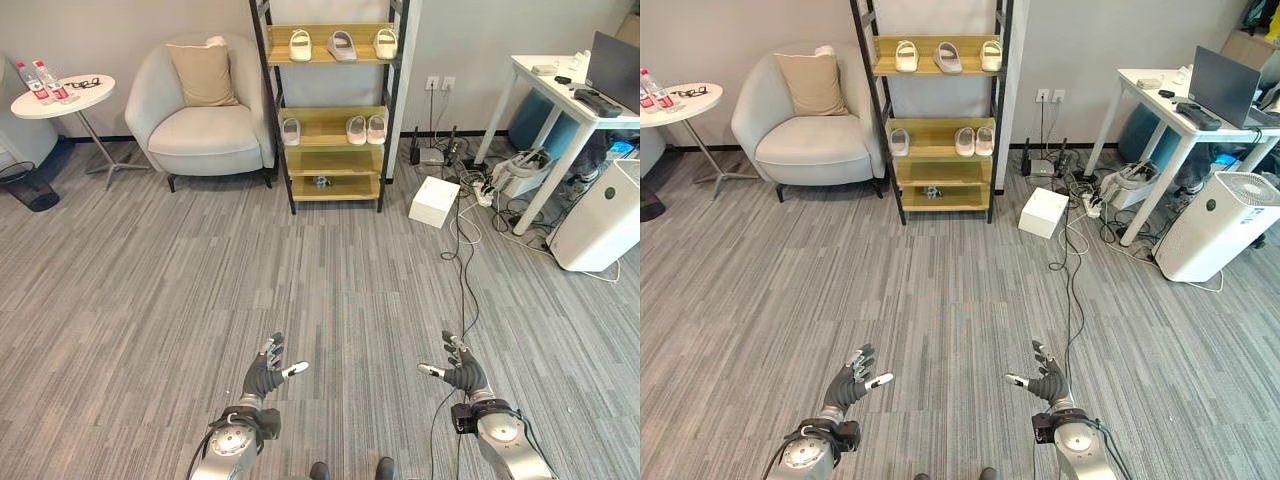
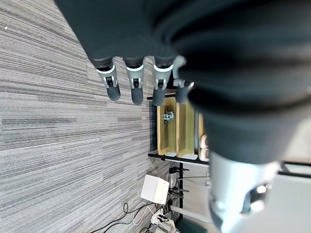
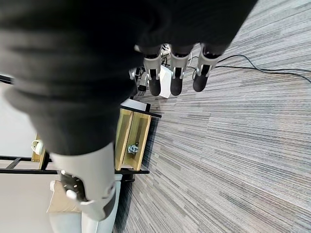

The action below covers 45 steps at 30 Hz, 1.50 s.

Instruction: Arrange the slippers neatly on the shoe rack.

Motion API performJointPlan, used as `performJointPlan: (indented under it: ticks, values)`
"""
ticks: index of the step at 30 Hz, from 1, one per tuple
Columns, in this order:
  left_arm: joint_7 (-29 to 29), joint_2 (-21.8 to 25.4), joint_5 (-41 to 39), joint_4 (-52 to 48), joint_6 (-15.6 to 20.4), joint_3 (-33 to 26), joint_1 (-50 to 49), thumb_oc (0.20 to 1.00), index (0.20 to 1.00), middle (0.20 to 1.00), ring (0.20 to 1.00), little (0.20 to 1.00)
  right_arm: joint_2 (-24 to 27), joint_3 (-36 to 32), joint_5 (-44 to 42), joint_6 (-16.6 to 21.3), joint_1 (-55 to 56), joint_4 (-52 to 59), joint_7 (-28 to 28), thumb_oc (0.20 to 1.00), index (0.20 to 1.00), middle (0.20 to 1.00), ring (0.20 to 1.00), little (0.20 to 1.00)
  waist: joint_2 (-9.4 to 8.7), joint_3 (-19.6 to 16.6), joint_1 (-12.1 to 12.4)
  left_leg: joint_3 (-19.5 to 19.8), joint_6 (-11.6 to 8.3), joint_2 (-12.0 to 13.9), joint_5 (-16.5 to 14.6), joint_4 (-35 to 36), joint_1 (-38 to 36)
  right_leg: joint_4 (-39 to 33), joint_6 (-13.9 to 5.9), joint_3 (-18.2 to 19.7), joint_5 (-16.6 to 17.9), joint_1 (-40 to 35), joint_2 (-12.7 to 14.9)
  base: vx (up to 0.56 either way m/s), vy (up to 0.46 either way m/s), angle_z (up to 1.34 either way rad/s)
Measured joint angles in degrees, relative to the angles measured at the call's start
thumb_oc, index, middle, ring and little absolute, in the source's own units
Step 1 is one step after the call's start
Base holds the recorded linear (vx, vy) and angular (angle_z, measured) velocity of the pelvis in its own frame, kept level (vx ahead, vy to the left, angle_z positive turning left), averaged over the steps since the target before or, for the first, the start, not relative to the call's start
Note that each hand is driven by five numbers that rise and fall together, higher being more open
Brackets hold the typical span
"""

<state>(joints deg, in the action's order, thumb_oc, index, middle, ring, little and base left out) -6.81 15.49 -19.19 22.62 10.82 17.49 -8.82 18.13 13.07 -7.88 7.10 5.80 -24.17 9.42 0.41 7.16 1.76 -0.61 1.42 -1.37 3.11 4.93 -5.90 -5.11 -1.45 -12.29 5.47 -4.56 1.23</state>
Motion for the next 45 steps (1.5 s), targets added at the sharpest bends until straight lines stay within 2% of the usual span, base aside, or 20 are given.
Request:
performJointPlan:
  ticks: [14, 17, 20, 25, 27, 28, 30, 31, 32, 33, 34, 35, 36, 37, 40, 41, 42, 45]
  values:
    - [-0.09, -0.03, 0.0, 0.42, -0.01, 0.01, -0.07, 1.0, 1.0, 1.0, 1.0, 1.0, -0.01, 0.44, 0.0, -0.05, 0.29, -0.03, -0.03, 1.0, 1.0, 1.0, 1.0, 1.0, -0.03, -0.83, 0.08, 0.49, -0.07, -0.03, 0.11, 0.01, 1.77, 0.0, -0.02, -0.46, 0.06, 1.36, 0.02, -0.01, 0.002, 0.01]
    - [-0.12, -0.04, 0.0, 0.64, -0.01, 0.21, 0.57, 1.0, 1.0, 1.0, 1.0, 1.0, 0.02, 0.21, -0.02, -0.05, 0.62, -0.01, 0.13, 1.0, 1.0, 1.0, 1.0, 1.0, -0.02, -0.84, -0.18, 2.39, -0.15, -0.23, 0.8, 0.02, 3.72, 0.0, -0.05, -2.91, 0.04, 2.39, 0.31, -0.03, 0.008, 0.31]
    - [-0.13, -0.04, 0.0, 0.58, -0.03, 0.23, 0.43, 1.0, 1.0, 1.0, 1.0, 1.0, 0.0, 0.13, 0.0, -0.05, 0.68, -0.01, 0.14, 1.0, 1.0, 1.0, 1.0, 1.0, -0.2, -0.68, -0.11, 3.19, -0.29, -0.27, 1.25, -0.33, 4.91, 0.0, -0.01, -3.46, 0.07, 3.61, 0.34, 0.0, 0.019, 0.19]
    - [-0.2, 0.09, 0.02, 0.56, -0.05, 0.09, 0.12, 1.0, 1.0, 1.0, 1.0, 1.0, 0.03, 0.51, 0.01, -0.06, 0.38, -0.14, 0.14, 1.0, 1.0, 1.0, 1.0, 1.0, -0.52, -0.24, 0.14, 2.75, -0.3, -0.24, 1.24, -0.34, 4.77, 0.01, 0.01, -2.59, 0.09, 3.79, 0.22, 0.05, 0.101, -0.08]
    - [-0.02, 3.01, 0.38, -0.12, -0.03, -0.46, -1.47, 1.0, 1.0, 1.0, 1.0, 1.0, 0.07, -0.03, 0.01, -0.07, -0.63, -0.1, -0.03, 1.0, 1.0, 1.0, 1.0, 1.0, -1.52, 0.68, 0.22, 1.47, -0.01, -0.3, 0.65, 0.03, 4.5, 0.04, -0.12, -0.9, 0.22, 4.08, 0.14, 0.06, 0.284, -0.34]
    - [0.0, 3.76, 0.39, -0.23, -0.02, -1.45, -1.74, 1.0, 1.0, 1.0, 1.0, 1.0, 0.08, -0.5, 0.06, -0.02, -0.43, -0.19, 0.0, 1.0, 1.0, 1.0, 1.0, 1.0, -1.95, 1.21, 0.18, 1.06, 0.08, -0.78, 0.16, -0.39, 4.25, 0.94, -0.39, -0.51, 0.24, 4.4, 0.28, -0.02, 0.225, -0.37]
    - [-0.16, 4.08, 0.37, 0.33, -0.02, -3.48, -2.31, 1.0, 1.0, 1.0, 1.0, 1.0, 0.54, -1.0, 0.07, -0.08, -0.75, -0.32, 0.16, 1.0, 1.0, 1.0, 1.0, 1.0, -1.81, 2.58, 0.12, 0.29, 1.27, -0.2, 0.05, -0.4, 4.76, 5.71, -0.82, -0.72, -1.94, 6.8, 0.99, 0.01, 0.235, -0.17]
    - [-0.15, 4.44, 0.39, 0.58, -0.05, -3.94, -2.11, 1.0, 1.0, 1.0, 1.0, 1.0, 0.61, -1.19, 0.26, -0.18, -0.8, -0.66, 0.24, 1.0, 1.0, 1.0, 1.0, 1.0, -2.28, 3.25, 0.18, -0.18, 1.75, -1.25, -0.5, -0.44, 4.79, 9.95, -1.35, -0.28, -2.23, 9.19, 1.78, 0.03, 0.217, -0.16]
    - [-0.13, 4.51, 0.64, 1.06, -0.04, -3.99, -1.42, 1.0, 1.0, 1.0, 1.0, 1.0, 1.01, -1.24, 0.9, -0.24, -1.36, -0.68, 0.15, 1.0, 1.0, 1.0, 1.0, 1.0, -1.74, 4.97, 0.36, -0.2, 2.06, -0.93, -0.61, -0.61, 4.28, 16.41, -3.17, -0.47, -3.54, 12.04, 2.56, 0.05, 0.192, -0.25]
    - [-0.11, 4.49, 0.65, 1.48, -0.07, -3.98, -1.05, 1.0, 1.0, 1.0, 1.0, 1.0, 1.19, -1.28, 1.26, -0.23, -1.9, -0.63, 0.12, 1.0, 1.0, 1.0, 1.0, 1.0, -1.33, 5.99, 0.17, -0.27, 2.21, -0.94, -0.6, -0.57, 3.66, 20.54, -3.67, -0.79, -3.85, 13.53, 3.26, 0.06, 0.09, -0.08]
    - [-0.07, 4.76, 0.72, 2.17, -0.03, -4.0, -0.54, 1.0, 1.0, 1.0, 1.0, 1.0, 0.9, -1.28, 1.34, -0.27, -2.21, -0.45, 0.09, 1.0, 1.0, 1.0, 1.0, 1.0, -1.16, 7.04, -0.12, -0.54, 3.24, -1.24, -0.55, -0.66, 2.47, 28.6, -6.26, -1.85, -5.09, 17.13, 5.57, 0.12, 0.099, -0.01]
    - [-0.15, 4.94, 0.73, 2.33, -0.03, -3.99, -0.19, 1.0, 1.0, 1.0, 1.0, 1.0, 0.69, -1.26, 1.66, -0.26, -2.12, -0.41, -0.01, 1.0, 1.0, 1.0, 1.0, 1.0, -1.74, 7.56, 0.05, -1.09, 3.41, -1.65, -1.11, -0.69, 1.91, 30.98, -6.5, -2.28, -6.36, 17.88, 6.72, 0.14, 0.04, -0.03]
    - [-0.16, 4.95, 0.73, 2.32, -0.05, -4.11, -0.05, 1.0, 1.0, 1.0, 1.0, 1.0, 0.68, -1.14, 1.78, -0.28, -2.14, -0.38, -0.14, 1.0, 1.0, 1.0, 1.0, 1.0, -1.88, 7.72, 0.39, -1.55, 3.57, -1.89, -1.2, -0.56, 1.67, 31.46, -5.59, -2.9, -7.36, 17.95, 7.4, 0.15, -0.005, -0.19]
    - [-0.11, 4.94, 0.74, 1.56, -0.05, -3.61, 0.37, 1.0, 1.0, 1.0, 1.0, 1.0, 0.87, -1.26, 2.23, -0.3, -2.54, 0.29, -0.18, 1.0, 1.0, 1.0, 1.0, 1.0, -1.62, 8.08, 0.36, -1.78, 3.89, -1.84, -1.39, -0.41, 1.77, 24.01, -5.04, -5.09, -8.26, 17.49, 8.07, 0.16, -0.047, -0.19]
    - [0.0, 4.88, 0.78, 1.11, -0.09, -3.4, 1.27, 1.0, 1.0, 1.0, 1.0, 1.0, 0.83, -1.26, 2.27, -0.25, -3.89, 1.18, -0.11, 1.0, 1.0, 1.0, 1.0, 1.0, -1.76, 8.52, 0.26, -3.2, 4.58, -1.58, -1.67, -0.44, 1.58, 11.61, -5.41, -5.19, -7.34, 16.37, 8.14, 0.19, -0.083, -0.22]
    - [-0.02, 4.86, 0.94, 1.18, -0.1, -3.42, 2.26, 1.0, 1.0, 1.0, 1.0, 1.0, 0.81, -0.89, 2.28, -0.26, -4.2, 1.2, -0.07, 1.0, 1.0, 1.0, 1.0, 1.0, -1.47, 8.69, 0.29, -3.51, 3.89, -1.42, -1.81, -0.48, 1.43, 4.17, -6.39, -4.96, -5.68, 15.79, 7.38, 0.26, -0.111, -0.31]
    - [-0.1, 4.71, 1.97, 1.24, -0.13, -3.66, 3.52, 1.0, 1.0, 1.0, 1.0, 1.0, 0.8, -0.59, 2.37, -0.38, -4.44, 1.09, 0.01, 1.0, 1.0, 1.0, 1.0, 1.0, -1.51, 8.96, 0.31, -4.34, 3.41, -1.32, -2.26, -0.48, 1.18, 0.69, -6.83, -5.0, -4.54, 15.93, 7.2, 0.33, -0.137, -0.3]
    - [-0.11, 4.42, 2.47, 1.14, -0.11, -3.58, 6.45, 1.0, 1.0, 1.0, 1.0, 1.0, 0.74, -0.17, 3.3, -1.29, -4.26, 1.05, -0.05, 1.0, 1.0, 1.0, 1.0, 1.0, -1.74, 9.17, 0.15, -4.92, 2.39, -1.36, -3.97, -0.44, -2.04, 0.0, -7.13, -6.76, -1.72, 14.98, 7.09, 0.46, -0.193, -0.1]
